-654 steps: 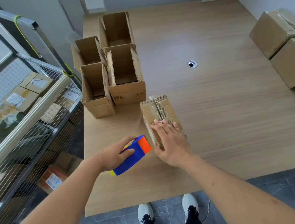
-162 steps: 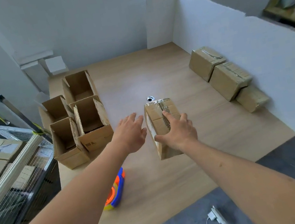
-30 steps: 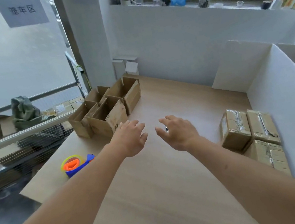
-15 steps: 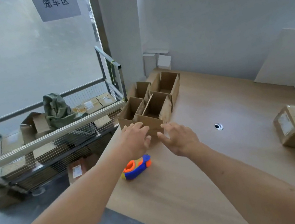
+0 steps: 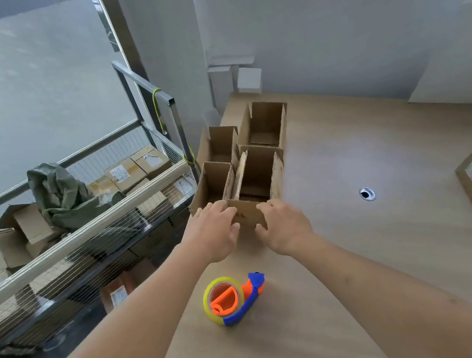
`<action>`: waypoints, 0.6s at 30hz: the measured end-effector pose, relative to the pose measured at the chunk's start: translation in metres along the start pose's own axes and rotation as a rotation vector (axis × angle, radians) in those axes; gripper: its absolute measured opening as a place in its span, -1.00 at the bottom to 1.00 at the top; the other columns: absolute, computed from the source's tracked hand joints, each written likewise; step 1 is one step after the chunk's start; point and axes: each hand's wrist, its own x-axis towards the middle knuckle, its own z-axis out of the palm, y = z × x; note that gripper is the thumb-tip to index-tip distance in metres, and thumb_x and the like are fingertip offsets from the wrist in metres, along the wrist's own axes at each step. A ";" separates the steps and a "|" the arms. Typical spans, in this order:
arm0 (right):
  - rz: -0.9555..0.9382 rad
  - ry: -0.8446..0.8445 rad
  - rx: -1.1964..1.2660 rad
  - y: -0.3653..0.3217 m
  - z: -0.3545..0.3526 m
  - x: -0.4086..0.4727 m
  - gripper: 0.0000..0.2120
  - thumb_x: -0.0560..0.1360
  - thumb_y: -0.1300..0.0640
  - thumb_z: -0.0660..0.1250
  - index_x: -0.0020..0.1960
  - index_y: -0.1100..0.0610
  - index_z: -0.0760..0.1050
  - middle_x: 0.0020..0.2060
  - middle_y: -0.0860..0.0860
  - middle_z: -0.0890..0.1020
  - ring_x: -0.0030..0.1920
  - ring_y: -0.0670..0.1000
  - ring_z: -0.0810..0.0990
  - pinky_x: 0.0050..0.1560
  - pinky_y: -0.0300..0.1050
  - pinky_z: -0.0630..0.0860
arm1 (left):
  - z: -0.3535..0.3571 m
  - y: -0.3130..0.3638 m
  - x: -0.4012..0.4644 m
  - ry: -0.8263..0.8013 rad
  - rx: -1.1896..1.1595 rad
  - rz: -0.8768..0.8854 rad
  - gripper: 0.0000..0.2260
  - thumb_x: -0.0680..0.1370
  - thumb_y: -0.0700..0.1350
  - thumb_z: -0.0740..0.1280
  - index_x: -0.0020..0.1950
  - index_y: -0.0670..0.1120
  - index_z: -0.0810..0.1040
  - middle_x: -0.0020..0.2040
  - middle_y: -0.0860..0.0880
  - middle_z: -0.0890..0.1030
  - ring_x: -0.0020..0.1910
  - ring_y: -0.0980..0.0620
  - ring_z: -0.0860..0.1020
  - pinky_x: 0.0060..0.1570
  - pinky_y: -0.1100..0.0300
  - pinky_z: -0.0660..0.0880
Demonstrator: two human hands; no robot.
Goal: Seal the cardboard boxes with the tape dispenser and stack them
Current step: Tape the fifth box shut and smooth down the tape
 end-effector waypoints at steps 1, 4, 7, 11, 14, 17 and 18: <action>0.007 0.013 0.002 0.001 0.004 0.014 -0.55 0.60 -0.07 0.27 0.46 0.00 0.39 0.33 0.02 0.47 0.30 0.11 0.48 0.24 0.01 0.47 | 0.003 -0.005 0.013 -0.008 -0.017 -0.001 -0.58 0.68 0.08 0.17 0.53 0.04 0.38 0.52 -0.03 0.38 0.49 -0.08 0.35 0.48 -0.16 0.32; 0.010 0.040 -0.001 0.006 0.017 0.057 -0.53 0.59 0.00 0.29 0.49 0.01 0.37 0.45 0.06 0.41 0.41 0.13 0.40 0.37 0.04 0.38 | 0.013 -0.015 0.051 -0.024 -0.053 0.004 -0.58 0.68 0.04 0.18 0.55 0.01 0.36 0.53 -0.05 0.35 0.50 -0.09 0.32 0.53 -0.13 0.26; -0.004 0.054 -0.058 0.012 0.035 0.086 -0.58 0.58 0.06 0.30 0.43 0.05 0.44 0.39 0.08 0.47 0.42 0.13 0.38 0.39 0.02 0.32 | 0.027 -0.022 0.076 -0.028 -0.082 0.009 -0.58 0.69 0.00 0.19 0.55 -0.01 0.36 0.53 -0.07 0.34 0.49 -0.09 0.32 0.52 -0.07 0.26; 0.004 0.127 -0.146 0.020 0.051 0.095 -0.77 0.54 0.22 0.35 0.17 0.09 0.61 0.13 0.07 0.59 0.23 0.13 0.51 0.25 -0.01 0.39 | 0.041 -0.031 0.094 -0.070 -0.101 0.039 -0.54 0.67 -0.03 0.22 0.59 -0.01 0.30 0.58 -0.09 0.29 0.53 -0.11 0.28 0.51 -0.07 0.28; 0.072 0.158 -0.173 0.021 0.055 0.090 -0.82 0.36 0.31 0.47 -0.06 0.13 0.65 -0.05 0.10 0.61 0.07 0.16 0.56 0.07 0.02 0.48 | 0.045 -0.035 0.099 -0.065 -0.106 0.064 -0.45 0.65 -0.05 0.27 0.62 -0.02 0.20 0.59 -0.09 0.27 0.55 -0.10 0.26 0.50 -0.08 0.31; 0.148 0.165 -0.209 0.022 0.052 0.079 -0.81 0.32 0.33 0.47 -0.10 0.13 0.62 -0.04 0.11 0.57 0.07 0.19 0.54 0.08 0.04 0.46 | 0.042 -0.036 0.102 -0.047 -0.077 0.129 -0.42 0.63 -0.05 0.28 0.63 -0.03 0.19 0.59 -0.11 0.27 0.53 -0.12 0.26 0.50 -0.08 0.30; 0.184 0.148 -0.220 0.022 0.051 0.074 -0.80 0.37 0.32 0.43 -0.05 0.12 0.62 0.03 0.11 0.56 0.12 0.19 0.52 0.14 0.03 0.44 | 0.041 -0.035 0.101 -0.052 -0.066 0.151 -0.42 0.63 -0.04 0.28 0.63 -0.02 0.18 0.59 -0.12 0.25 0.55 -0.14 0.24 0.51 -0.08 0.28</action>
